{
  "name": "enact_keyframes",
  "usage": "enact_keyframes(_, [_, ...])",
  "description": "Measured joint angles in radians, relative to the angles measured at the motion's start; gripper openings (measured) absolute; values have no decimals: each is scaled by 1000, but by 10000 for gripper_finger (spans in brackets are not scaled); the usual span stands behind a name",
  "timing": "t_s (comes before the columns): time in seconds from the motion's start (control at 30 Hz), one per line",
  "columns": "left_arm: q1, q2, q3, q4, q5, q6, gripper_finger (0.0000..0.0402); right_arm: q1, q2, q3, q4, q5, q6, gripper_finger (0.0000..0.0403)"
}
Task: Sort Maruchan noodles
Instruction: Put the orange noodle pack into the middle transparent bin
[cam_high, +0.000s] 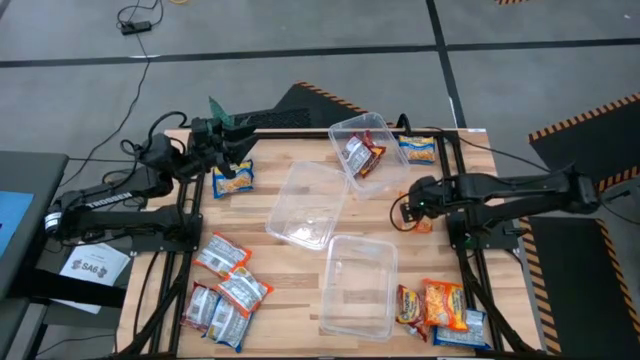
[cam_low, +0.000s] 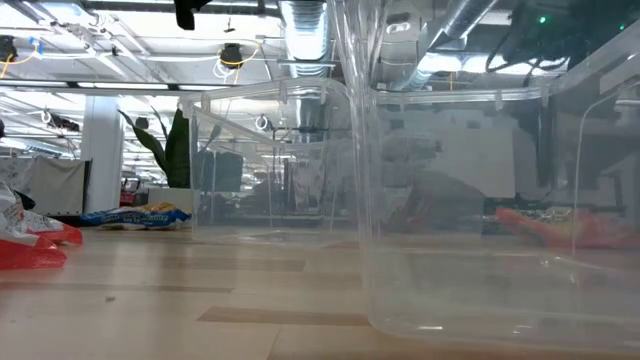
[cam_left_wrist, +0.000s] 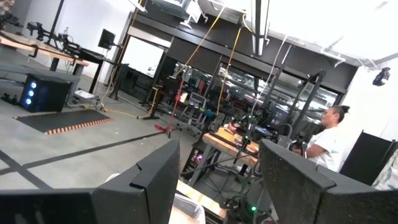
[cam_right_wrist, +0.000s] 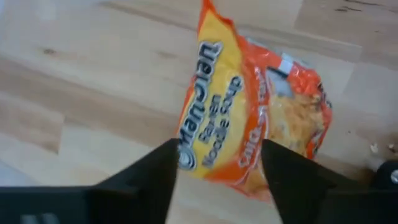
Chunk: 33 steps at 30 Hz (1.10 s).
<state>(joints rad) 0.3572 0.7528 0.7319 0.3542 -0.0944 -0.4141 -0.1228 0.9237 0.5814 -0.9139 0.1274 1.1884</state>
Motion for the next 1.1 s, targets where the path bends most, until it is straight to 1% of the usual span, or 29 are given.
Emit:
enact_keyframes(0.1, [0,0,0,0,0,-1,203,-33,0,-21,32,1,-16,308])
enact_keyframes(0.2, [0,0,0,0,0,-18,203,-56,0,-24,33,1,-21,344])
enact_keyframes(0.3, [0,0,0,0,0,-19,203,-65,0,-24,31,2,-38,370])
enact_keyframes(0.4, [0,0,0,1,0,-20,203,-66,1,-24,25,9,-38,387])
enact_keyframes(0.57, [0,0,0,1,0,-21,203,-66,70,-24,21,30,-11,395])
enact_keyframes(0.73, [0,0,0,1,0,-21,203,-66,209,-24,45,35,14,395])
enact_keyframes(0.87, [0,0,0,1,0,-21,203,-59,295,-17,90,59,23,396])
enact_keyframes(1.1, [0,0,0,-1,0,-21,203,-63,370,-14,113,84,28,392])
